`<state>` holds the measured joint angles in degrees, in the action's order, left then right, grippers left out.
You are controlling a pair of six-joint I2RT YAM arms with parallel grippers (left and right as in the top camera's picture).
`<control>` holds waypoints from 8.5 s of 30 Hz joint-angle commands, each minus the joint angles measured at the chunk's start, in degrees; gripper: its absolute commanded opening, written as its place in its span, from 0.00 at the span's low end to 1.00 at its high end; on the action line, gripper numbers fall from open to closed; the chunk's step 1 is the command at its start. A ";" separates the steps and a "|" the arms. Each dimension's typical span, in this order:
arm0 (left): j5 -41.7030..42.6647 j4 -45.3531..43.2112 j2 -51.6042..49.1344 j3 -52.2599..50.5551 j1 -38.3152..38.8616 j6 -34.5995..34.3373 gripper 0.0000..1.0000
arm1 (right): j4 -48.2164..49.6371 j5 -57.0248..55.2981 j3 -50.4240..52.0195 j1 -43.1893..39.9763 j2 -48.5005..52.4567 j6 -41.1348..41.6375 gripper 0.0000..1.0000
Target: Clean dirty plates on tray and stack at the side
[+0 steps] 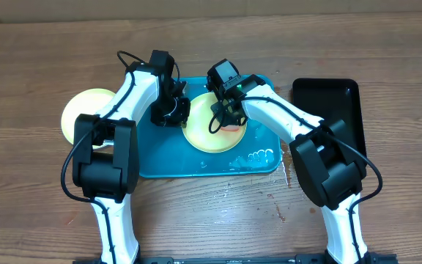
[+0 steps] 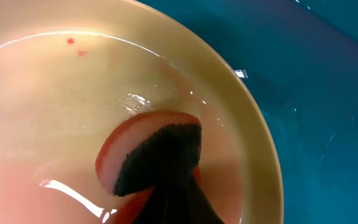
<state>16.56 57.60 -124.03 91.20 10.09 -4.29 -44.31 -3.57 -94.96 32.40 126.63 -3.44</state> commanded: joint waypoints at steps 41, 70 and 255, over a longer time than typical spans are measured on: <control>-0.44 0.85 1.14 -0.33 -0.44 1.62 0.04 | -4.28 7.85 4.55 -2.56 -0.11 14.91 0.04; -0.46 0.83 1.14 -0.33 -0.44 2.25 0.04 | 10.23 14.95 4.26 0.85 -0.33 13.46 0.04; -9.18 1.25 14.16 0.70 -2.01 2.71 0.04 | -24.72 10.69 -9.35 -12.57 -18.93 16.74 0.04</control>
<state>13.21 58.94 -116.07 90.98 7.84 -1.10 -69.08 7.29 -104.22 20.25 108.60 13.13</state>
